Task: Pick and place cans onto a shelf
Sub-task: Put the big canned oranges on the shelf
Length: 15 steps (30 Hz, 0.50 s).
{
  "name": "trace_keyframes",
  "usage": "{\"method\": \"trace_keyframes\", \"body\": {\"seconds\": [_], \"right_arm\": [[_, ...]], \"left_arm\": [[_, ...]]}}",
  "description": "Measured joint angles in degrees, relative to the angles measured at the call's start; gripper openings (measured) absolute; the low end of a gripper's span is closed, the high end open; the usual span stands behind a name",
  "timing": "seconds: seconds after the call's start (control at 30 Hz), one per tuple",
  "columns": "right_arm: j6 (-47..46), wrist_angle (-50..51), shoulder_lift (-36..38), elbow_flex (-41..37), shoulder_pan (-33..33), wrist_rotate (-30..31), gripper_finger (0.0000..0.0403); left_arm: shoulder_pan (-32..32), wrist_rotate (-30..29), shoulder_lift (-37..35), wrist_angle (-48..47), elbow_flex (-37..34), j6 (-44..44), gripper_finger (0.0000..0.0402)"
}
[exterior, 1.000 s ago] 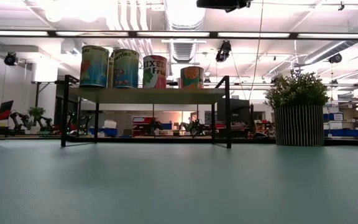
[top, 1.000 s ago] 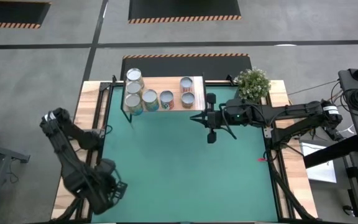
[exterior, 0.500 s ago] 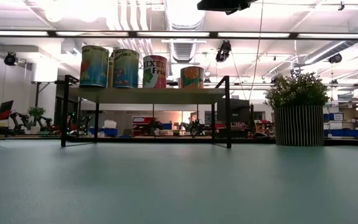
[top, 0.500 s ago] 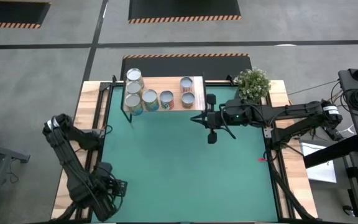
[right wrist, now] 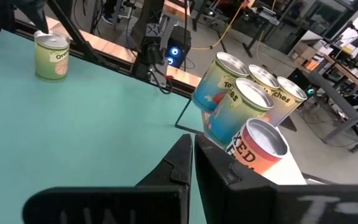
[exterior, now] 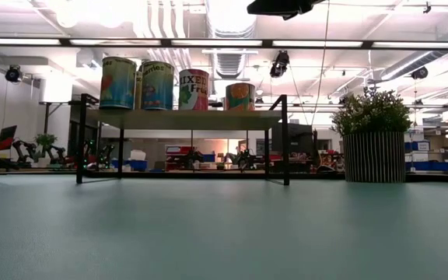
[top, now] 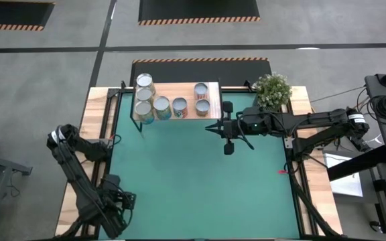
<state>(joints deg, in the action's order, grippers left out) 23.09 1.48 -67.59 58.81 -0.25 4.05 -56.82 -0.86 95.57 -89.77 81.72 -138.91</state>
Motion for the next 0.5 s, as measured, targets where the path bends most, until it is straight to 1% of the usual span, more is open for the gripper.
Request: {"method": "trace_keyframes", "body": {"seconds": [0.2, 0.33, 0.5], "right_arm": [[0.00, 0.13, 0.00, 0.00, 0.00, 0.00, 0.0009], [-0.06, 0.33, 0.00, 0.00, 0.00, 0.00, 0.0009], [-0.13, 0.46, 0.00, 0.00, 0.00, 0.00, 0.0009]], "left_arm": [[-0.05, 0.03, -0.04, 4.51, -3.00, 0.00, 0.0354], [-0.19, 1.43, -0.04, 5.99, -4.51, -0.04, 0.0354], [-0.26, 1.46, -0.04, 8.48, -6.36, -0.07, 0.0354]]}}
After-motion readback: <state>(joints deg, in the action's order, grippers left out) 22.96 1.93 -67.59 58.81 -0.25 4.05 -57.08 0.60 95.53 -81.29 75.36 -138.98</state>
